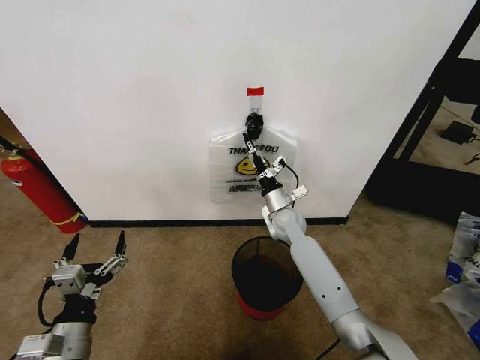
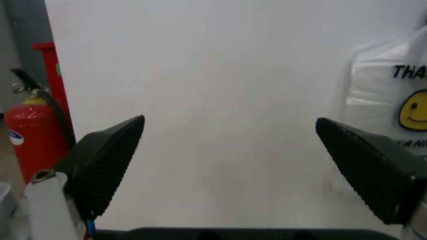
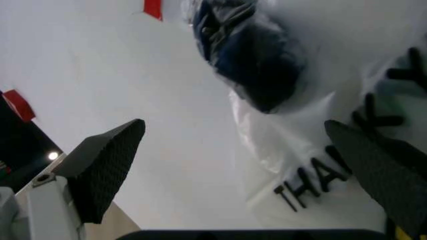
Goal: Pick up the garbage bag from the wall and place it over the trash bin.
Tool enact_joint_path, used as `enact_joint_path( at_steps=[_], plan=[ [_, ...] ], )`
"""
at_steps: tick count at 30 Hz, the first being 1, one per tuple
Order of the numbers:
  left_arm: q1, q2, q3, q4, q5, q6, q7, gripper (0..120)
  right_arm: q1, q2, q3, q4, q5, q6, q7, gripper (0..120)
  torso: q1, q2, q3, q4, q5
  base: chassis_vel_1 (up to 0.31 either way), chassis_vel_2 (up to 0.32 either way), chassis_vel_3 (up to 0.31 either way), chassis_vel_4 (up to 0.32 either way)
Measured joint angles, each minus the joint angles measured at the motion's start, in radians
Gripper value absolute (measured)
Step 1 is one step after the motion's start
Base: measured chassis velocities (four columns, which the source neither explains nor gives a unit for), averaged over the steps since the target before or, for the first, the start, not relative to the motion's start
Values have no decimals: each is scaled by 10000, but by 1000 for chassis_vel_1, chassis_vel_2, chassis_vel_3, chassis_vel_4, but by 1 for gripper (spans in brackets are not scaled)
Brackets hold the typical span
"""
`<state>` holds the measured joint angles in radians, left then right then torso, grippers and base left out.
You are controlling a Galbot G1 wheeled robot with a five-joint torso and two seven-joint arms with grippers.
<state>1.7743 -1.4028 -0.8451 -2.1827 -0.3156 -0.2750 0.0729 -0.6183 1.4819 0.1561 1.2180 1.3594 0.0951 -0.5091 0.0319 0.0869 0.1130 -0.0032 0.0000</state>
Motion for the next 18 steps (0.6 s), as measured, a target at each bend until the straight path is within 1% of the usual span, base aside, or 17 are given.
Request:
enact_joint_path(
  at_steps=[6,7,8,10,12,14,15,16,17,18],
  plan=[
    [92,-27,-39,4,60,-72,-66,100,229,132,189,-404,41,0,-308,100,0,0,0,2,0,0,0,0,0],
    [115,-27,-70,4,62,-95,-77,100,280,173,214,-498,44,1,-382,99,0,0,0,2,-1,0,0,0,0],
    [140,-26,-107,3,64,-119,-85,100,344,219,241,-611,43,2,-448,95,0,0,0,3,0,0,0,0,0],
    [146,-26,-114,2,63,-125,-87,100,363,235,248,-644,44,2,-469,95,0,0,0,2,-1,0,0,0,0],
    [174,-23,-162,-14,64,-144,-97,100,451,313,276,-779,35,3,-578,90,0,0,0,2,0,0,0,0,0],
    [179,-19,-182,-15,64,-146,-103,100,481,343,280,-804,24,3,-623,82,0,0,0,2,-1,0,0,0,0],
    [179,-11,-199,-15,63,-147,-107,100,503,375,280,-811,5,3,-653,75,0,0,0,2,-1,0,0,0,0],
    [179,-6,-204,-15,62,-147,-109,100,511,384,282,-813,-16,3,-661,73,0,0,0,1,-1,0,0,0,0],
    [179,5,-209,-12,57,-148,-111,100,523,397,286,-828,-66,2,-693,68,0,0,0,2,-1,0,0,0,0],
    [179,5,-209,-12,57,-148,-111,100,523,397,286,-828,-66,2,-693,68,0,0,0,2,-1,0,0,0,0]
  ],
)
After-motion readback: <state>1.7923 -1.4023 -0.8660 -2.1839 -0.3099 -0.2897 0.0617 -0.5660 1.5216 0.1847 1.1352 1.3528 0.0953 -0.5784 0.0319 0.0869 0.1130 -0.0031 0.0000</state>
